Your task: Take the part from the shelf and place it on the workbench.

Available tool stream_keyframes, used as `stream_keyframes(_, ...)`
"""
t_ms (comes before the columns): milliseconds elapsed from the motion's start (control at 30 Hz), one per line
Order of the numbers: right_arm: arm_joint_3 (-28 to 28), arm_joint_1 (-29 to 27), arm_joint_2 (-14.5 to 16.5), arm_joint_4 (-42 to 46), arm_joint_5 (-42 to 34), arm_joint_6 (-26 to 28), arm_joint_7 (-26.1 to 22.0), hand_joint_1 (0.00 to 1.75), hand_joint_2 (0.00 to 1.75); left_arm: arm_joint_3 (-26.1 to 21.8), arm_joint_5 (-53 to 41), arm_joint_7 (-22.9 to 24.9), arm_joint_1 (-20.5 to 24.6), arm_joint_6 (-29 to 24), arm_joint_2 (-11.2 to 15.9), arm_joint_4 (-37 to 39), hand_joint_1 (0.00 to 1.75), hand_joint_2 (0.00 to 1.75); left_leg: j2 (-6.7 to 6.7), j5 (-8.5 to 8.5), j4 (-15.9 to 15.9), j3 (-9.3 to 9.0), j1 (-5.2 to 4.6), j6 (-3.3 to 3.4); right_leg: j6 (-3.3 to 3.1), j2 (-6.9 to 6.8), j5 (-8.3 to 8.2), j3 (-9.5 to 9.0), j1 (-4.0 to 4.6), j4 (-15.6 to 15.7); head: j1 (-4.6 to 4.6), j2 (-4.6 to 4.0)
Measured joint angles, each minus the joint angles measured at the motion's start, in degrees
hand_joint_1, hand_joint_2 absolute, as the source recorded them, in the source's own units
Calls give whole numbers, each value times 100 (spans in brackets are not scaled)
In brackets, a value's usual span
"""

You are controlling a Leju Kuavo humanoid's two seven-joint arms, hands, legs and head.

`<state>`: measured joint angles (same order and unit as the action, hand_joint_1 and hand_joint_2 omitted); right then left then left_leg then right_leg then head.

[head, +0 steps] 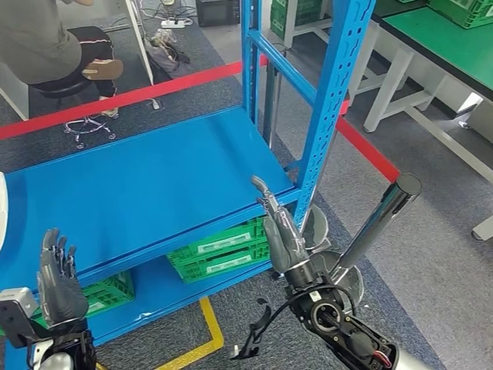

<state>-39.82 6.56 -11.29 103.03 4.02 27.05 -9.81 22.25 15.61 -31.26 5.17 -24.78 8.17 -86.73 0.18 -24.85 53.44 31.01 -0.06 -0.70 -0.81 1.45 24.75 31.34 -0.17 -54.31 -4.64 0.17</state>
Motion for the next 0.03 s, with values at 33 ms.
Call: stream_keyframes(33, 5, 0, -6, 1, -4, 0, 4, 0, 0, 9, -1, 0, 5, 1, -3, 1, 0, 0, 0, -1, 1, 0, -1, 3, 4, 0, -1, -2, -1, 3, 0, 0)
